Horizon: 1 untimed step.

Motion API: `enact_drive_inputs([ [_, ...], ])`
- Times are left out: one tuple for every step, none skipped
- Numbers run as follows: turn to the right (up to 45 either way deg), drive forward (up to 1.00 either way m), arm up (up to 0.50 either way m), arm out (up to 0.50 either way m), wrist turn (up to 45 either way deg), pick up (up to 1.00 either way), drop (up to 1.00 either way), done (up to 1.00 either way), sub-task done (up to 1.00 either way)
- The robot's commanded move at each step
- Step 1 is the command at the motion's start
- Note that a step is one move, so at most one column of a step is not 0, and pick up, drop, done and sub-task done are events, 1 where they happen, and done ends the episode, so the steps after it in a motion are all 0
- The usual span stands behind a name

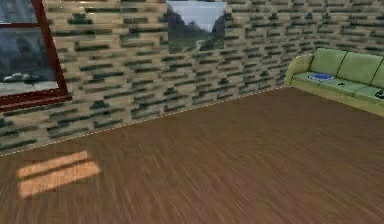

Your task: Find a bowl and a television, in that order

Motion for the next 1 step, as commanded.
enact_drive_inputs([
  [45.0, 0.0, 0.0, 0.0, 0.0, 0.0, 0.0, 0.0, 0.0],
])
